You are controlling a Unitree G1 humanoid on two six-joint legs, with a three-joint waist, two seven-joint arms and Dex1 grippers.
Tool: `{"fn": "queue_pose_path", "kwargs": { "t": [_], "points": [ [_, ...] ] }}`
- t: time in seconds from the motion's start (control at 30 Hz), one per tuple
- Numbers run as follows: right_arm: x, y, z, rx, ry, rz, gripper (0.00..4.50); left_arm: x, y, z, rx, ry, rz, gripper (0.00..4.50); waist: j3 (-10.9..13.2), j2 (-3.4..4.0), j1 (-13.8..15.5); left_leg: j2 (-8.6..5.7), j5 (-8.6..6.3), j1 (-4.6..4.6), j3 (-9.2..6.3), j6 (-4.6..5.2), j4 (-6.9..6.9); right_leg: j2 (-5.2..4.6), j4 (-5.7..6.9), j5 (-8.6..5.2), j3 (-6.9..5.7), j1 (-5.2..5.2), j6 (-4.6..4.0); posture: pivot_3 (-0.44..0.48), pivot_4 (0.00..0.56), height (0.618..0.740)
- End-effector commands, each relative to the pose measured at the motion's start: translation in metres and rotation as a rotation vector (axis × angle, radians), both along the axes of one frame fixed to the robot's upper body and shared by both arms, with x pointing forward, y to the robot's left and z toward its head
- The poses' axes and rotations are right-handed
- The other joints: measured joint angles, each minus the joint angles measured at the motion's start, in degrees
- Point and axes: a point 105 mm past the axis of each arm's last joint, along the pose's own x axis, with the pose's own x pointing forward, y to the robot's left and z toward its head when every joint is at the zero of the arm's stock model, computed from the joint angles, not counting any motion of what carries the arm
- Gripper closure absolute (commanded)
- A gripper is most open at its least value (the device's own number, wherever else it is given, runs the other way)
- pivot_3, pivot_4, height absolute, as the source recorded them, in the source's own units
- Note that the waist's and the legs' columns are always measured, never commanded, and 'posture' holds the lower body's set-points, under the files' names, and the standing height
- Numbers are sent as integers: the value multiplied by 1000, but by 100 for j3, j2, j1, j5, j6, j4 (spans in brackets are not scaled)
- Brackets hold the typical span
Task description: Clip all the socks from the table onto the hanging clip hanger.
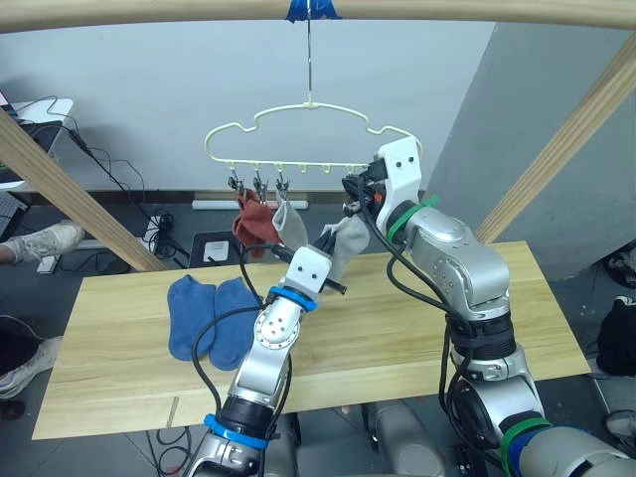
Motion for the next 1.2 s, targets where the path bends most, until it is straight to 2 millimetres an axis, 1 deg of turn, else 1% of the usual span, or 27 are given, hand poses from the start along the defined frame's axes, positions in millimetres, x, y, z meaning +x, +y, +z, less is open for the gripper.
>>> {"fn": "queue_pose_path", "kwargs": {
  "t": [0.03, 0.2, 0.57, 1.07, 1.1, 1.13, 1.2],
  "points": [
    [-6, 2, 11, 29, -38, 22, 4500, -2, -3, 15, -33, -58, -16, 4466, 0, 0, 0, 0, 0, 0, -1, 0, 0, 0, 0, 0, -1, 0, 0, -213, 276, 740],
    [-5, 1, 9, 29, -29, 20, 4500, -3, -6, 21, -65, -67, -32, 4466, 0, 0, 0, 0, 0, 0, 0, 0, 0, 0, 0, 0, 0, 0, 0, -210, 276, 740],
    [-3, -1, 6, 27, -14, 13, 4500, -3, -5, 26, -140, -54, -38, 4466, 0, 0, 2, 0, 0, 0, 0, 0, -1, 0, -1, 0, 0, 0, 0, -201, 273, 740],
    [-3, -1, 4, 51, 24, 19, 4500, 4, -11, 36, -166, -72, -32, 4466, 0, -1, 4, -1, 0, -1, -1, 0, -2, 0, -4, 0, -1, 0, 1, -200, 274, 740],
    [-4, -1, 5, 61, 24, 24, 3936, 4, -11, 37, -167, -73, -31, 4500, 0, -1, 4, -1, 0, -1, -1, 0, -2, 1, -4, 0, -1, 0, 1, -200, 274, 740],
    [-4, 0, 6, 70, 24, 29, 3743, 5, -11, 37, -167, -74, -30, 4500, 1, -1, 5, -1, 0, -1, -1, 0, -2, 0, -4, 0, -1, 1, 1, -199, 275, 740],
    [-4, 0, 7, 79, 27, 33, 2970, 6, -12, 37, -168, -75, -29, 4500, 1, -2, 4, -1, 0, -1, 0, 0, -2, 1, -4, 0, 0, 0, 1, -200, 275, 740]
  ]
}}
